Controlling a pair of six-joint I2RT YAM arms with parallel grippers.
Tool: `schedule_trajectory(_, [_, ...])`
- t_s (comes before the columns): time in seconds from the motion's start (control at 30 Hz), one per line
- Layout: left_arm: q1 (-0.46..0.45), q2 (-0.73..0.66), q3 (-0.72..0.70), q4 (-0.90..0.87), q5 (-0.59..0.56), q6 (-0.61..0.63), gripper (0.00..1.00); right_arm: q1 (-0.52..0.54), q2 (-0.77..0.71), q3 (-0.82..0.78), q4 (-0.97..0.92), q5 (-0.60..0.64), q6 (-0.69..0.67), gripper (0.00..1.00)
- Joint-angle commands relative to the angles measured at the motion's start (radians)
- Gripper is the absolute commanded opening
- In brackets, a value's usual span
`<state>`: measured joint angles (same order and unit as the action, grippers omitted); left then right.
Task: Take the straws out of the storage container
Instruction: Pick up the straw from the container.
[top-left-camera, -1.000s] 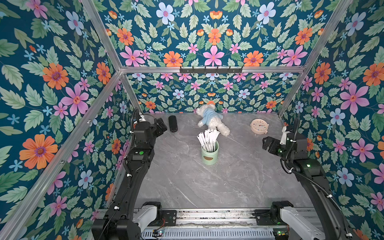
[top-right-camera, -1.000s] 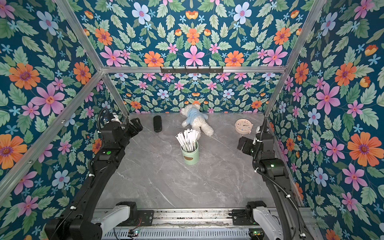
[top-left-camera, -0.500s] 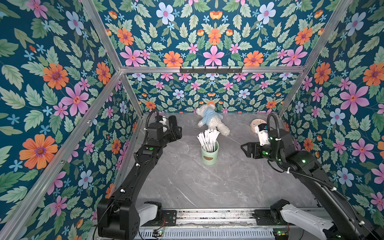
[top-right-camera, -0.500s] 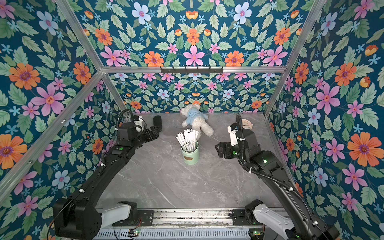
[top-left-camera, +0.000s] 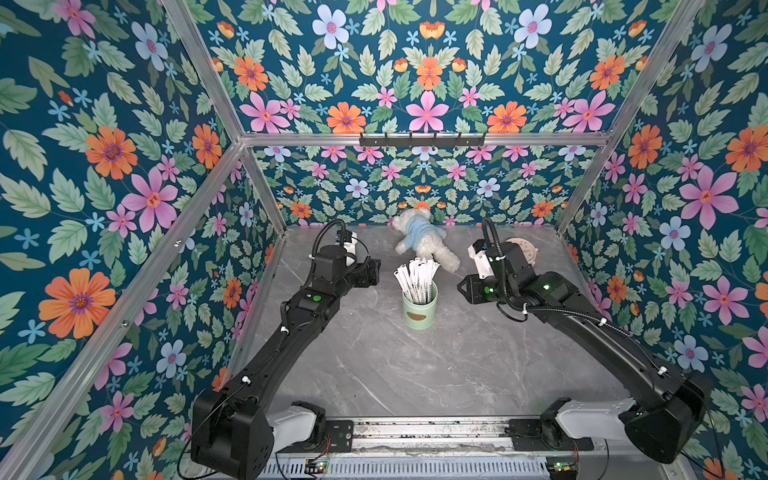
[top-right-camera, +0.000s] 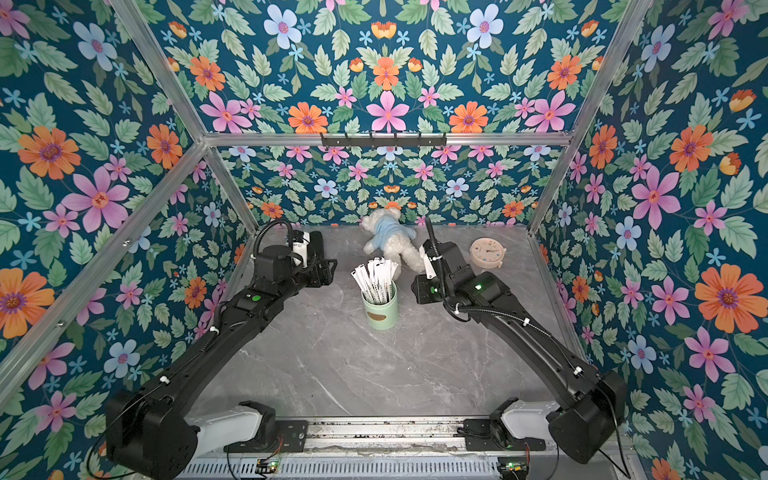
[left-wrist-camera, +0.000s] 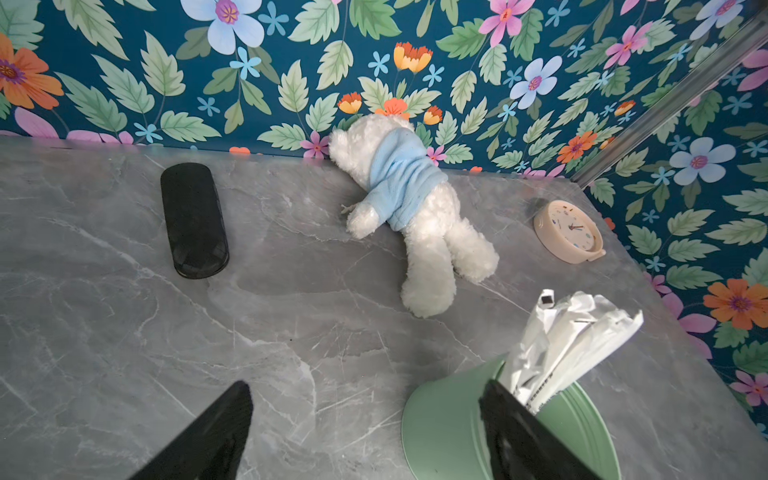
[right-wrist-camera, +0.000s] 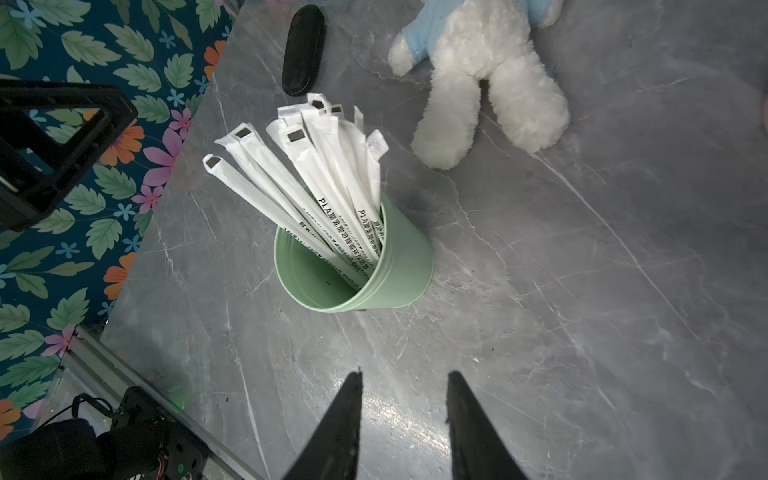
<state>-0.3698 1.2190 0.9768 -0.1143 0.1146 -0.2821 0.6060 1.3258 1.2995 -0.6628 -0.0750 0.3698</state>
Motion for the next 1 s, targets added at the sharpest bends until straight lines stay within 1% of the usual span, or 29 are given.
schedule_trajectory(0.0, [-0.017, -0.004, -0.006, 0.016, -0.010, 0.033, 0.88, 0.025, 0.043, 0.020, 0.046, 0.029, -0.013, 0.31])
schedule_trajectory(0.03, [-0.023, -0.005, -0.012, 0.020, -0.014, 0.038, 0.89, 0.030, 0.057, 0.017, 0.072, 0.016, -0.020, 0.27])
schedule_trajectory(0.07, [-0.030, -0.006, -0.016, 0.022, -0.018, 0.046, 0.89, 0.033, 0.070, 0.014, 0.096, 0.009, -0.021, 0.26])
schedule_trajectory(0.2, [-0.047, 0.007, -0.016, 0.018, -0.033, 0.058, 0.89, 0.038, 0.124, 0.022, 0.150, 0.034, -0.015, 0.26])
schedule_trajectory(0.33, [-0.055, 0.013, -0.012, 0.015, -0.041, 0.063, 0.89, 0.038, 0.182, 0.050, 0.171, 0.024, -0.017, 0.27])
schedule_trajectory(0.63, [-0.059, -0.010, -0.012, 0.016, -0.050, 0.074, 0.90, 0.042, 0.287, 0.114, 0.183, 0.007, -0.022, 0.30])
schedule_trajectory(0.97, [-0.058, -0.019, -0.012, 0.015, -0.056, 0.082, 0.90, 0.044, 0.380, 0.170, 0.180, 0.009, -0.030, 0.30])
